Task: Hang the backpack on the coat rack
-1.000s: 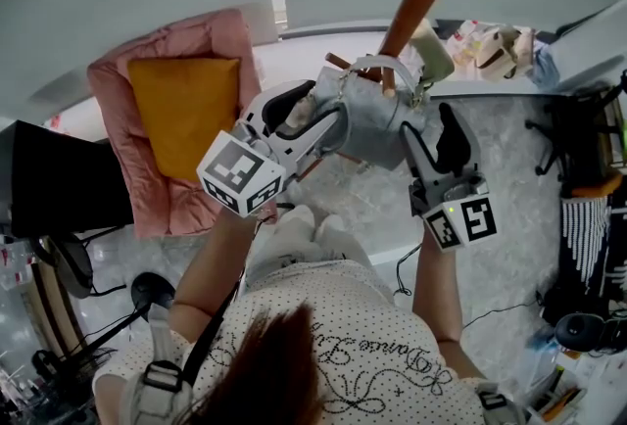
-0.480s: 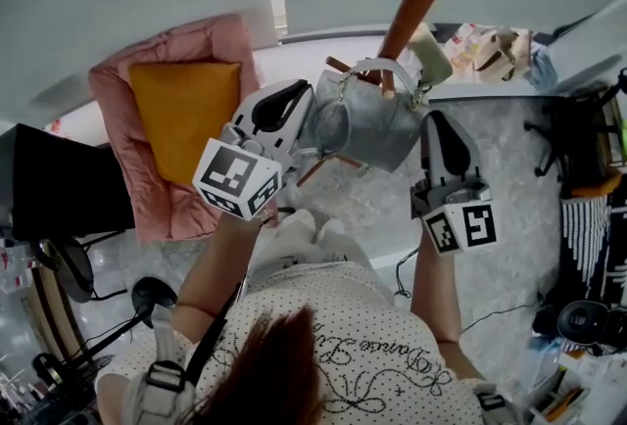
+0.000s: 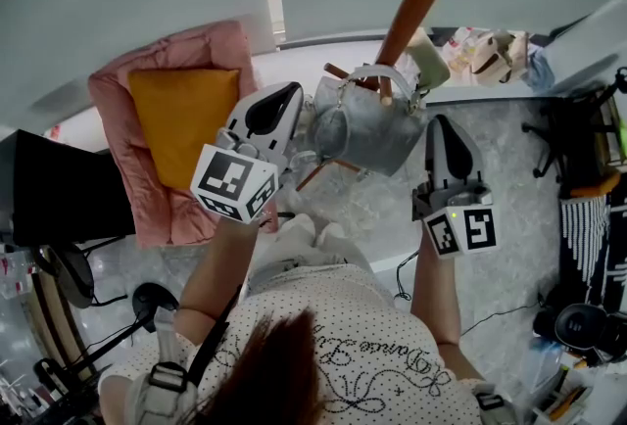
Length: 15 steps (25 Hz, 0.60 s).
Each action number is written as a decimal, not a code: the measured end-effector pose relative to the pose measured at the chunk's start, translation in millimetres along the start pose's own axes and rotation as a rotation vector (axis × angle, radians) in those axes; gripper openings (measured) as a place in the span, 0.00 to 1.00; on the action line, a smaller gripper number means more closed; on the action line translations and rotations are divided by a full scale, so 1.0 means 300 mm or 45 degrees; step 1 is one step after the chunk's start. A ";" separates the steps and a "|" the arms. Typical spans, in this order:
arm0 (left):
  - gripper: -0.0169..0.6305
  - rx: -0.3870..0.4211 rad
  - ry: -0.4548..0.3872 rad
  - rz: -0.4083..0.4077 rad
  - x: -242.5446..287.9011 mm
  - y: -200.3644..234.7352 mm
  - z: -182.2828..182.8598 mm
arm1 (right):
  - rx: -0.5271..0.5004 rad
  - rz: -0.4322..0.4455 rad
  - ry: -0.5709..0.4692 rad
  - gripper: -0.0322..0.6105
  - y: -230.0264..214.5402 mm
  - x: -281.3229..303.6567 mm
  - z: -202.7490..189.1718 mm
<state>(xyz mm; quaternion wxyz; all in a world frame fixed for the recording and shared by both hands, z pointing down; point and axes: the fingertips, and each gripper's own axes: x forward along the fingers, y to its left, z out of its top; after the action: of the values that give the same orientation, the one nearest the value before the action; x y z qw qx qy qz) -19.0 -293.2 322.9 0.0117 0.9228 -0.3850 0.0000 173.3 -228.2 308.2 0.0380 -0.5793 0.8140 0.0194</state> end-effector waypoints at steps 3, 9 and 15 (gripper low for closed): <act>0.03 0.003 -0.001 -0.002 0.002 -0.002 0.003 | -0.003 -0.015 -0.004 0.07 -0.007 -0.003 0.006; 0.03 0.001 0.006 -0.007 0.014 -0.008 -0.002 | -0.002 -0.030 -0.001 0.07 -0.020 -0.006 0.005; 0.03 0.001 0.013 -0.007 0.016 -0.012 -0.009 | 0.001 -0.043 0.004 0.07 -0.027 -0.013 -0.002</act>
<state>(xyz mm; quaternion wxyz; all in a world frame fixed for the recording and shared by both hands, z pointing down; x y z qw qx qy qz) -13.1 -294.2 325.6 0.0135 0.9239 -0.3824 0.0049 182.2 -227.3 309.1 0.0371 -0.5930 0.8042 0.0176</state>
